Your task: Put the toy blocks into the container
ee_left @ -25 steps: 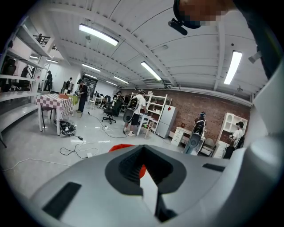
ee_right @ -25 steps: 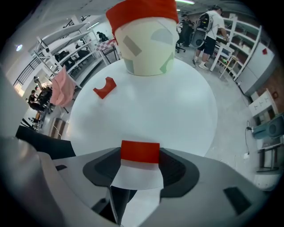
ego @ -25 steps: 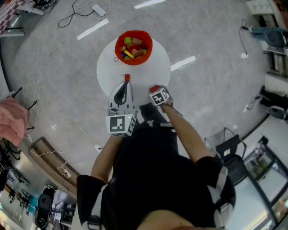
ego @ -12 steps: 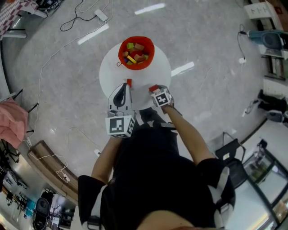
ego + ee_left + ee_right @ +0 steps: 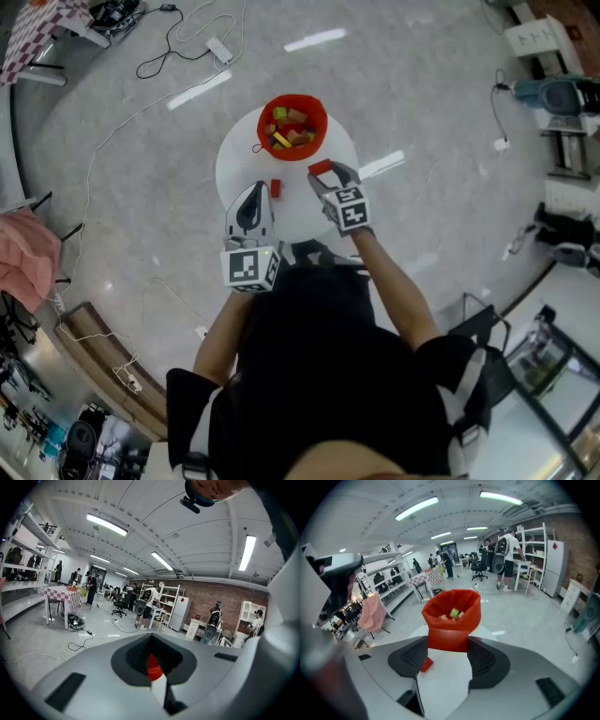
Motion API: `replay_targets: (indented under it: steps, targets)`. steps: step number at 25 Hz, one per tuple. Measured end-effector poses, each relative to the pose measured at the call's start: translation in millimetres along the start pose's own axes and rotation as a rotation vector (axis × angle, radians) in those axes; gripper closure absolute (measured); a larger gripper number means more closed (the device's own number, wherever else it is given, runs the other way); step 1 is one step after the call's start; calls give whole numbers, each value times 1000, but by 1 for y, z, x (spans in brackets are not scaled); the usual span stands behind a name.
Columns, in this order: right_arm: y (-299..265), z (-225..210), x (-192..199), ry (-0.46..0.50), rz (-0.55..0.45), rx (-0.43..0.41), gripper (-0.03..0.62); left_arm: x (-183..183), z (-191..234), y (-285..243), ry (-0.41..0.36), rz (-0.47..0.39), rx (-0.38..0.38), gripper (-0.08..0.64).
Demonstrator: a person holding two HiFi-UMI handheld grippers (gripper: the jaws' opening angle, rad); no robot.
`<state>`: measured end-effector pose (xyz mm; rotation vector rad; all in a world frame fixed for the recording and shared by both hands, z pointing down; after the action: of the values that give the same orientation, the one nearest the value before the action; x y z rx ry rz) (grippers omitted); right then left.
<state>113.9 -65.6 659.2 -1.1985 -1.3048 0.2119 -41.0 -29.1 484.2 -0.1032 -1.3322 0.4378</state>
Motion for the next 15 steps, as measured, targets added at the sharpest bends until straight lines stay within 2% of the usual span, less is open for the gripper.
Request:
replay_targets:
  steps: [3,7,15]
  targets:
    - [1,2,-40,53,-94,-6,331,-1,5,2,-2,-8,-12,561]
    - [-13,11,-74,88,-103,-7,331,-9,11,8,3,-25,-28,561]
    - [-49,3,-81,96,-59,27,330,-12,24,16,7,-25,-49,561]
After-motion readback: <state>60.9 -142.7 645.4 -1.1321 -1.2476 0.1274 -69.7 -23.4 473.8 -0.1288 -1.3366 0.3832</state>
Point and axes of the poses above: the fingertips, and each gripper's own axes: y backward along the fingers, z to its left, x out of its underside, the point moved 1 cm from there along y, backward along the fingers, and after that the axes turned 2 degrees about -x, right-handed, at the moved point
